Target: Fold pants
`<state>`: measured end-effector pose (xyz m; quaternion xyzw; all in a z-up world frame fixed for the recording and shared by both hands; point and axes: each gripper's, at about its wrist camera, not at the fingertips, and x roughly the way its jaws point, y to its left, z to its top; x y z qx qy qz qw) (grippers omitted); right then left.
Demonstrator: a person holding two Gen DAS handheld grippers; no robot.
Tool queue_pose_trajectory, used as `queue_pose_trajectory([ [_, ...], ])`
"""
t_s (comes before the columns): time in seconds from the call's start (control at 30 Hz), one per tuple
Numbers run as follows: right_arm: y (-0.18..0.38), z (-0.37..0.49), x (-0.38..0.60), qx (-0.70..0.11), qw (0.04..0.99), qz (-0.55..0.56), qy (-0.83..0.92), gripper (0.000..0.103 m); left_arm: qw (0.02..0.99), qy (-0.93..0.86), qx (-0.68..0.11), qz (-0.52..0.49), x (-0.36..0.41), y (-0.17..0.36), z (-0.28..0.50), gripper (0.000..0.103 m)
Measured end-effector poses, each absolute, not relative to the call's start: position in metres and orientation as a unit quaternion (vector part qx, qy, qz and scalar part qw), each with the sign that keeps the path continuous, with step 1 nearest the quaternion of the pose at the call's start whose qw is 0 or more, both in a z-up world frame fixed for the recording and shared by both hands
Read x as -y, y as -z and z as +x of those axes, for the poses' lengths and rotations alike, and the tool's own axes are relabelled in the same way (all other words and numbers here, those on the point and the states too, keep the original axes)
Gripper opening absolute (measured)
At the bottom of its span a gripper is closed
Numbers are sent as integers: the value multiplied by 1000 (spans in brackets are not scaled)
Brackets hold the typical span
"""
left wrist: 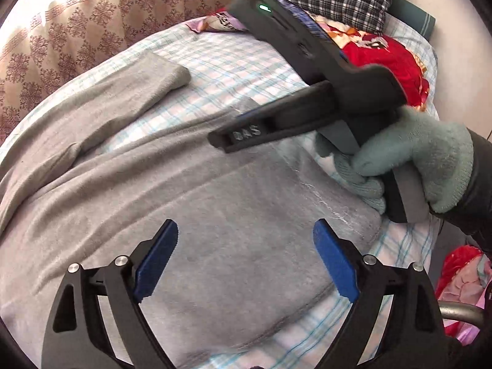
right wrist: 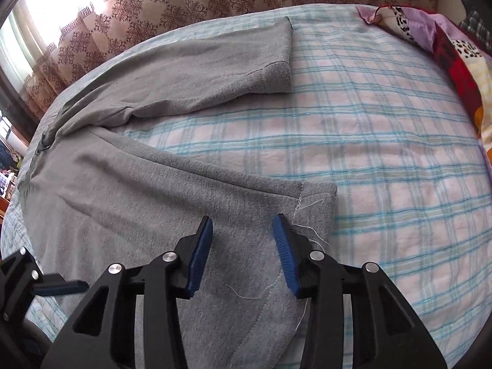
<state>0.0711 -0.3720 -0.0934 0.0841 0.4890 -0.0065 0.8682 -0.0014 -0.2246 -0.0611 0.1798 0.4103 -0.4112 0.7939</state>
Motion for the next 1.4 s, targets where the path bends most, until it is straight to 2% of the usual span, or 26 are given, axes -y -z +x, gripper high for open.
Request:
queue_pose_trajectory([
  [0.07, 83, 68, 367, -476, 877, 66, 27, 48, 810, 384, -412, 165, 204, 52, 15, 92],
  [0.13, 69, 61, 362, -456, 888, 60, 33, 65, 824, 350, -420, 146, 184, 49, 38, 93],
  [0.17, 64, 59, 360, -451, 890, 59, 35, 65, 830, 336, -423, 138, 172, 49, 47, 94],
  [0.4, 61, 59, 333, -477, 877, 9, 57, 65, 852, 240, -445, 135, 97, 67, 92, 94],
  [0.6, 99, 53, 343, -530, 844, -10, 80, 66, 855, 165, -478, 117, 29, 100, 114, 94],
  [0.77, 93, 50, 345, -527, 845, -10, 88, 67, 847, 142, -503, 94, -3, 121, 126, 97],
  [1.13, 26, 92, 354, -467, 876, 20, 115, 68, 869, 127, -469, 97, -21, 93, 170, 97],
  [1.27, 24, 129, 345, -457, 883, 52, 90, 68, 879, 96, -458, 87, -42, 81, 200, 97],
  [1.4, 35, 168, 321, -454, 887, 38, 73, 68, 889, 66, -444, 88, -63, 72, 231, 97],
])
